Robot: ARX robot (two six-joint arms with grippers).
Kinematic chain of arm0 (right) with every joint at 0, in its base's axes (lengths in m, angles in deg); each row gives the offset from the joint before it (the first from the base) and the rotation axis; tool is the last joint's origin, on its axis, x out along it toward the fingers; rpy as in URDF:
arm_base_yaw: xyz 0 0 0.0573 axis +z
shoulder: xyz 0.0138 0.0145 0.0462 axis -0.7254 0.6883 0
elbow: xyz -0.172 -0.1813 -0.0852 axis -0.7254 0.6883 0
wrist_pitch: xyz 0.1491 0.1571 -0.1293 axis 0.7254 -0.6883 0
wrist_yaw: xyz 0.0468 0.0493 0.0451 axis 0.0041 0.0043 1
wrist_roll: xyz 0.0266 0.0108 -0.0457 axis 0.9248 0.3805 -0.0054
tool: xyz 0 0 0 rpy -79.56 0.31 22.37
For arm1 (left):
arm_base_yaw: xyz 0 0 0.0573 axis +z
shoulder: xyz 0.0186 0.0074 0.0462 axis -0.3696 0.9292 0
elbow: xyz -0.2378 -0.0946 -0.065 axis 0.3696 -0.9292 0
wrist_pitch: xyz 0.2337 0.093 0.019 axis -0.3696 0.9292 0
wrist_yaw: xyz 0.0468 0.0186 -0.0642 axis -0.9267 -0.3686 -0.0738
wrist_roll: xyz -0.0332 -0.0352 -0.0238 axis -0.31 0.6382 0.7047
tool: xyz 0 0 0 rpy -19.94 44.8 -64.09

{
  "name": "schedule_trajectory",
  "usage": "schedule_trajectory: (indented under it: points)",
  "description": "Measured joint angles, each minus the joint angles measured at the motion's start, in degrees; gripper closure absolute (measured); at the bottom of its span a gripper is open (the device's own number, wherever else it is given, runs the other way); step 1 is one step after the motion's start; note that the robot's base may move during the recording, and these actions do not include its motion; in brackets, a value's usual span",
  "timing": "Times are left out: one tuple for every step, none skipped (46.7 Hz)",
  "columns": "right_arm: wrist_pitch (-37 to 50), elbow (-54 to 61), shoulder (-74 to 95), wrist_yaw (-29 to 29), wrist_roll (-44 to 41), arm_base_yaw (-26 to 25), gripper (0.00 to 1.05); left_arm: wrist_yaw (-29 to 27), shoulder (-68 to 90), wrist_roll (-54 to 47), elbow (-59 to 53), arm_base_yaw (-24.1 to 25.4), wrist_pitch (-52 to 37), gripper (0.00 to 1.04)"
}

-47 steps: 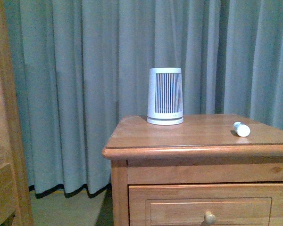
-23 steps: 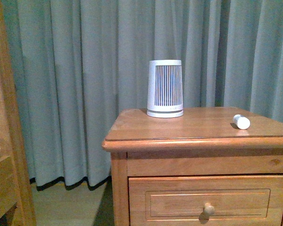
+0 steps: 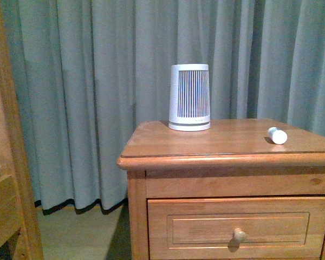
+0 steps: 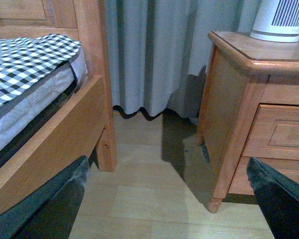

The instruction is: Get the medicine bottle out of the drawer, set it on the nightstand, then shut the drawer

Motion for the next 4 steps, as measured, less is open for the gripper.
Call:
schedule_trajectory:
  points:
    - [0.0, 0.0, 0.0, 0.0, 0.0, 0.0, 1.02, 0.0, 0.0, 0.0, 0.0, 0.0, 0.0, 0.07]
    - [0.0, 0.0, 0.0, 0.0, 0.0, 0.0, 1.02, 0.0, 0.0, 0.0, 0.0, 0.0, 0.0, 0.07]
    - [0.0, 0.0, 0.0, 0.0, 0.0, 0.0, 1.02, 0.0, 0.0, 0.0, 0.0, 0.0, 0.0, 0.07]
    - [0.0, 0.0, 0.0, 0.0, 0.0, 0.0, 1.02, 0.0, 0.0, 0.0, 0.0, 0.0, 0.0, 0.07]
